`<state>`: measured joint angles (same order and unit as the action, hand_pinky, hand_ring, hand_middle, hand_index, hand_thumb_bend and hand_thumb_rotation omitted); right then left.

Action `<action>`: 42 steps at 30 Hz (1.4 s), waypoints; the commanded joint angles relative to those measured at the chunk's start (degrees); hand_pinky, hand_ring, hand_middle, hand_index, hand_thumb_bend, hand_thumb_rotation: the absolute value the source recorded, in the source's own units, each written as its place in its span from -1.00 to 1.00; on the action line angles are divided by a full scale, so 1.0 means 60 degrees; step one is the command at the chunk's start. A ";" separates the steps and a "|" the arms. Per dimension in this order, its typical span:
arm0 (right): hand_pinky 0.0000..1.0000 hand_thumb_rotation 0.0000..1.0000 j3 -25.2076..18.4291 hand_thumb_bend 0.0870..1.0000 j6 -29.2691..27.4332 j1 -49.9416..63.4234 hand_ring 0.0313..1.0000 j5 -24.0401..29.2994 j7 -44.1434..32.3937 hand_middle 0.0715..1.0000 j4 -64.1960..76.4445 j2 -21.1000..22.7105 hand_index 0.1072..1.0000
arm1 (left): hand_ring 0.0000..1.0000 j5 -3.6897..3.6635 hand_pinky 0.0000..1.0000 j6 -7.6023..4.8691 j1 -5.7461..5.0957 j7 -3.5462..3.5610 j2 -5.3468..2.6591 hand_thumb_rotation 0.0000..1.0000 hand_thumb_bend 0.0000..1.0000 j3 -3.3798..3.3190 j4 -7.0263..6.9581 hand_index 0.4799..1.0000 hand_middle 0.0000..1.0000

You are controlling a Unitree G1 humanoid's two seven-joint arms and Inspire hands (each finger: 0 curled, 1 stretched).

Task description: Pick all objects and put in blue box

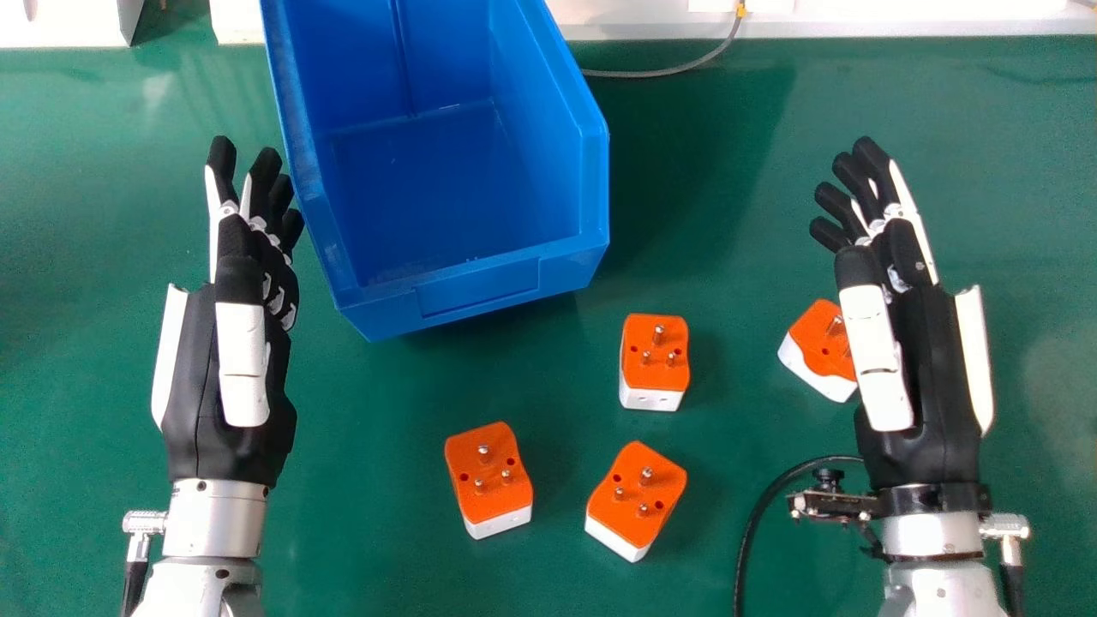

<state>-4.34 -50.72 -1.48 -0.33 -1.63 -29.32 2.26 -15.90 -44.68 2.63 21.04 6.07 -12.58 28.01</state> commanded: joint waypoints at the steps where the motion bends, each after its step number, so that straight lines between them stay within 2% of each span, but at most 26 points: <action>1: 0.72 0.76 -0.0048 -0.49 -0.0186 -0.0105 0.77 0.0054 0.0016 0.82 0.0224 0.0044 0.81 | 1.00 -0.0003 1.00 -0.0159 0.0092 0.0029 0.0041 1.00 0.72 0.0010 -0.0123 1.00 1.00; 9: 0.72 0.76 -0.0044 -0.49 -0.0209 -0.0109 0.77 0.0033 0.0036 0.82 0.0197 0.0028 0.81 | 1.00 -0.0059 1.00 -0.0145 0.0041 0.0069 0.0038 1.00 0.72 0.0010 -0.0207 1.00 1.00; 23: 0.73 0.75 -0.0087 -0.47 -0.0018 -0.0048 0.78 0.0158 -0.0117 0.81 0.0568 0.0222 0.82 | 1.00 -0.0007 1.00 -0.0200 0.0021 0.0049 0.0052 1.00 0.71 -0.0006 -0.0163 1.00 1.00; 32: 0.75 0.55 -0.0304 -0.38 -0.0111 -0.0182 0.81 -0.0379 0.0238 0.83 0.0418 0.0427 0.84 | 1.00 -0.0053 1.00 -0.0177 0.0009 0.0089 0.0034 1.00 0.72 0.0010 -0.0194 1.00 1.00; 39: 0.69 0.28 -0.0502 -0.30 0.0149 -0.0292 0.79 -0.1219 0.0919 0.82 0.0375 0.0702 0.81 | 1.00 -0.0070 1.00 -0.0173 0.0008 0.0106 0.0053 1.00 0.72 -0.0001 -0.0219 1.00 1.00; 42: 0.63 0.21 -0.0487 -0.18 0.0250 -0.0345 0.77 -0.1547 0.1169 0.80 0.0332 0.0837 0.79 | 1.00 -0.0051 1.00 -0.0184 0.0002 0.0092 0.0051 1.00 0.73 -0.0004 -0.0220 1.00 1.00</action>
<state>-6.69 -49.16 -2.34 -8.89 4.34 -27.61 6.29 -16.02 -44.68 2.62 21.32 6.08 -12.60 27.89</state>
